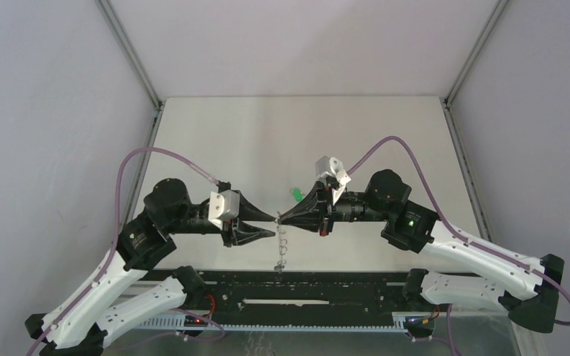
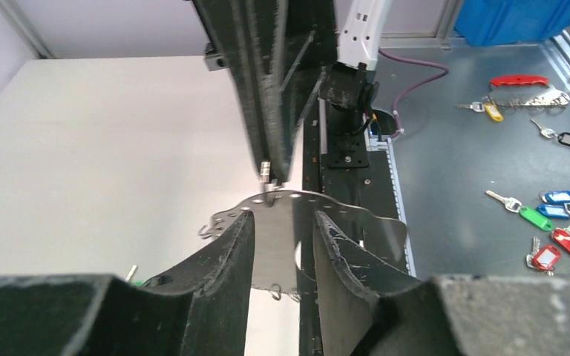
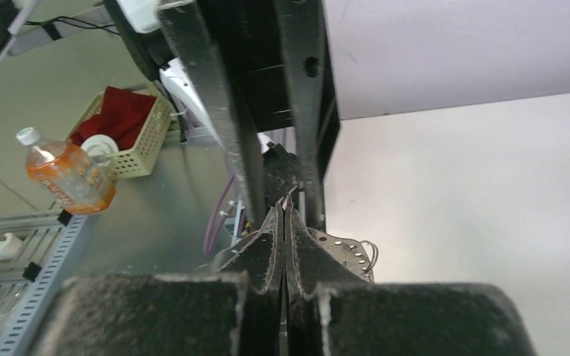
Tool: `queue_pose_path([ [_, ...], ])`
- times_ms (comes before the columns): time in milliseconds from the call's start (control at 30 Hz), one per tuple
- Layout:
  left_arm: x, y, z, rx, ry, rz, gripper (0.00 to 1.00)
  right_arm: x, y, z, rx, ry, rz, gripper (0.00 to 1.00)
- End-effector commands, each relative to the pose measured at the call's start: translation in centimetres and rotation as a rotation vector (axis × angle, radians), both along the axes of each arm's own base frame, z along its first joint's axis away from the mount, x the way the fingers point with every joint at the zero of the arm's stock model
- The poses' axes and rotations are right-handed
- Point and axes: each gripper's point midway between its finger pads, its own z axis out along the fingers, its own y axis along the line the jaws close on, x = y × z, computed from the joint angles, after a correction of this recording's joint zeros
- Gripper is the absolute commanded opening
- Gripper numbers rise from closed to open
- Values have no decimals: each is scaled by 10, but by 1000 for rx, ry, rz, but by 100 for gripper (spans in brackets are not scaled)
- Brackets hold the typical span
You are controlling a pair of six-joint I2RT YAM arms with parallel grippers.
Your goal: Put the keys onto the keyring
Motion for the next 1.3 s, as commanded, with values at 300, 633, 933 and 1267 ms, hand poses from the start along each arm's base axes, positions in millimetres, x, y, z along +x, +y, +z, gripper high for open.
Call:
queue_pose_path([
  [300, -1, -5, 8, -27, -7, -50, 34, -18, -3, 22, 71, -23, 100, 0],
  [633, -14, -8, 11, -19, 3, -147, 31, -11, -2, 18, 50, -25, 67, 0],
  [933, -8, -8, 19, -30, -27, -117, 19, -11, 1, 14, 26, -22, 74, 0],
  [1267, -4, -6, 18, -22, -65, -100, 5, -10, 3, 14, 16, -24, 76, 0],
])
